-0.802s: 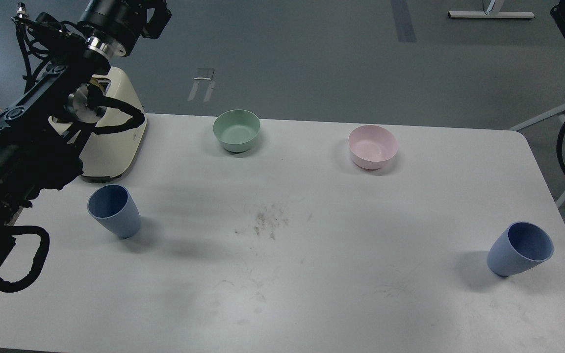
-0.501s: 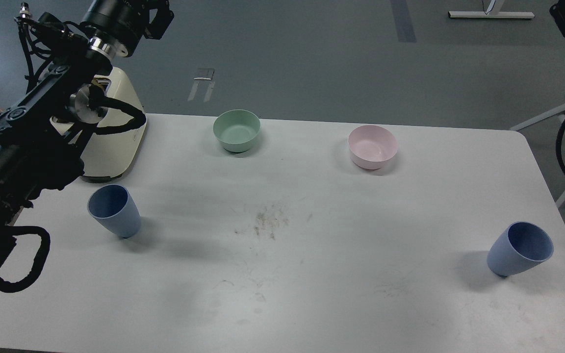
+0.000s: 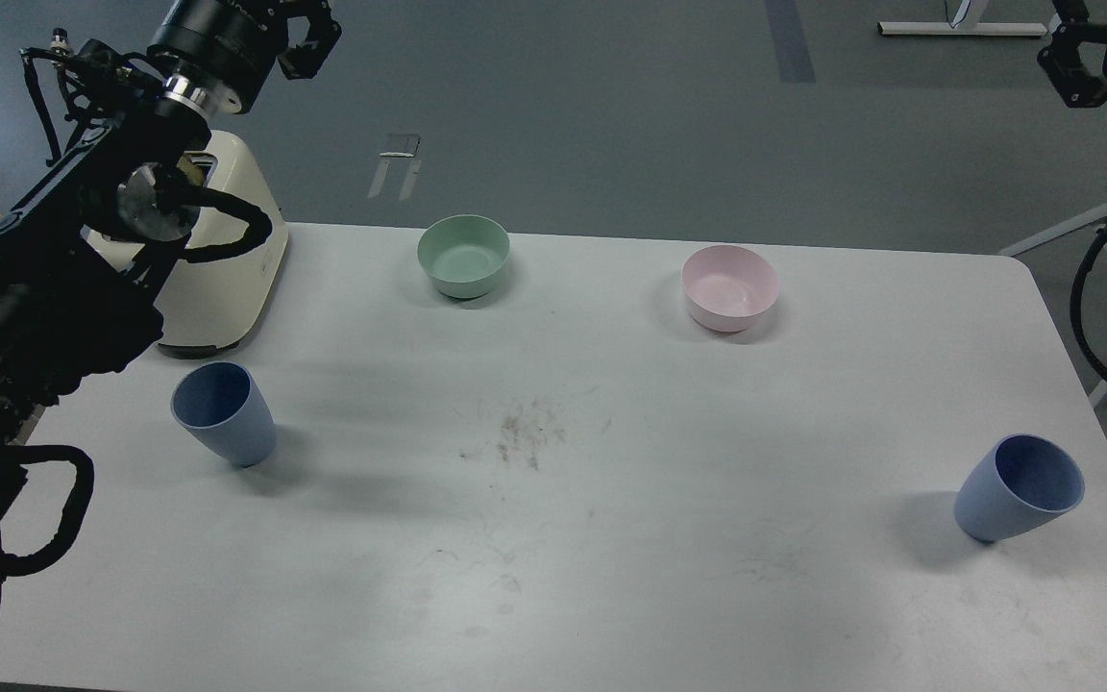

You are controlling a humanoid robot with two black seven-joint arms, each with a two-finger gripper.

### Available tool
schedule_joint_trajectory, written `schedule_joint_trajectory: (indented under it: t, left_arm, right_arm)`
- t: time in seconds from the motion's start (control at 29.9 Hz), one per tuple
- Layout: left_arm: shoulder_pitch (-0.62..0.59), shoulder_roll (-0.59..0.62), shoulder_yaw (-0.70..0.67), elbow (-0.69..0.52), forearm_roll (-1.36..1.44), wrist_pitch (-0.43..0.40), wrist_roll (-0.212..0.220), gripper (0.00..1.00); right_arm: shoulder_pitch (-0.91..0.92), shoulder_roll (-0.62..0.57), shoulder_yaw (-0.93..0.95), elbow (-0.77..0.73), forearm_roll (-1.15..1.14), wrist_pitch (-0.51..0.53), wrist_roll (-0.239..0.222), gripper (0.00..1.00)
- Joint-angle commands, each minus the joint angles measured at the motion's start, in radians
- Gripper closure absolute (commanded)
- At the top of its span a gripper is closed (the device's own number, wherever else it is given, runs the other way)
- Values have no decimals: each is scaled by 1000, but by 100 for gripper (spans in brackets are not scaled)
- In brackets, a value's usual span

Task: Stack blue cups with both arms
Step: 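Raise the left arm and move it toward the nearby blue cup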

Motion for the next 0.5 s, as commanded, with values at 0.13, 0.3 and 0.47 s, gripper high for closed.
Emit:
schedule_joint_trajectory:
  t: [0.13,0.3,0.47]
  left_arm:
    - [10,11,17,-17,5,-3,3,2]
    - [67,74,18,-107,14,6,-5,2]
    - [156,189,18,-277,93,23,-60,2]
  right_arm:
    - [-5,-5,7,0,4,19,-4,0]
    - [-20,-16,13,3,5,19,-4,0]
    - [-34,-21,13,2,5,19,4,0]
